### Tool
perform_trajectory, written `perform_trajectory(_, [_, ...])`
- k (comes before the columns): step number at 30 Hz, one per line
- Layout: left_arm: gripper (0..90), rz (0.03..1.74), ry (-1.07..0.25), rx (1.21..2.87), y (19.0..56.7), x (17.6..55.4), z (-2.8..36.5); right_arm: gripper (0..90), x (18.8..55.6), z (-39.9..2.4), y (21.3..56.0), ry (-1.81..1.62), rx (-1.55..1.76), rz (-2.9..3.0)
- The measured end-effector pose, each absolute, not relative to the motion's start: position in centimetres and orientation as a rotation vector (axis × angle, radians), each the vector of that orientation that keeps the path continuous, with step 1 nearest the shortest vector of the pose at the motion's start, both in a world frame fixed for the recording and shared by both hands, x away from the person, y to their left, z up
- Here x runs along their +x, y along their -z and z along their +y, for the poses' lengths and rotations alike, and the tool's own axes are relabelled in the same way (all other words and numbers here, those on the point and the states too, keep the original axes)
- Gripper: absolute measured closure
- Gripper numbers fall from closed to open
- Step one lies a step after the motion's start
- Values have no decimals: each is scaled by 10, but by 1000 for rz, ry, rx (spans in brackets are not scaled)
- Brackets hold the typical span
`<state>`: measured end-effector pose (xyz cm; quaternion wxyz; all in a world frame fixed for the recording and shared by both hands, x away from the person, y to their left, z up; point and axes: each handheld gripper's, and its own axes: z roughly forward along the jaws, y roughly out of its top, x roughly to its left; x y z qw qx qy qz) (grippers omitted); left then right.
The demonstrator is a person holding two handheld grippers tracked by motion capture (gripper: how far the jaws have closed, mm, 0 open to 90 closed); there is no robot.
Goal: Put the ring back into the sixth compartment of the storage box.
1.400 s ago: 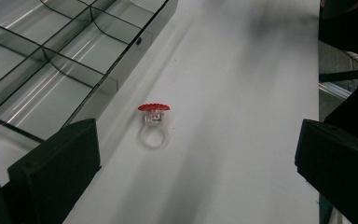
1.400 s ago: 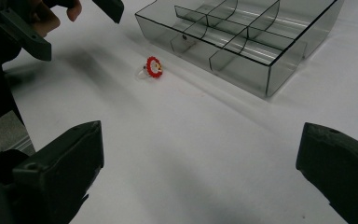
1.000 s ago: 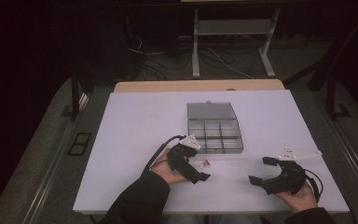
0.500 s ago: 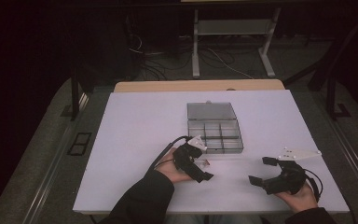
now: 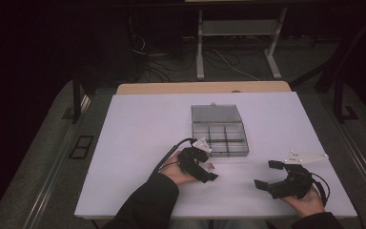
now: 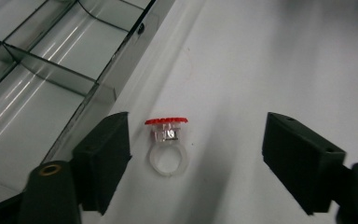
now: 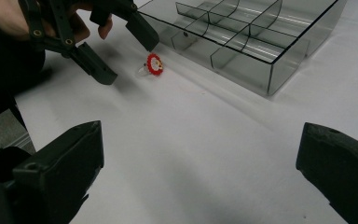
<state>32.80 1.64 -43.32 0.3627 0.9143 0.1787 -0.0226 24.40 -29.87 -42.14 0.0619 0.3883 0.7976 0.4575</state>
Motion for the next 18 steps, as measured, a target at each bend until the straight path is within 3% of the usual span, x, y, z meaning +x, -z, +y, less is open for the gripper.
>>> perform_trajectory(18, [501,420,1,2362,442,335,16,7,244,-298,422,-1366,1166,2420])
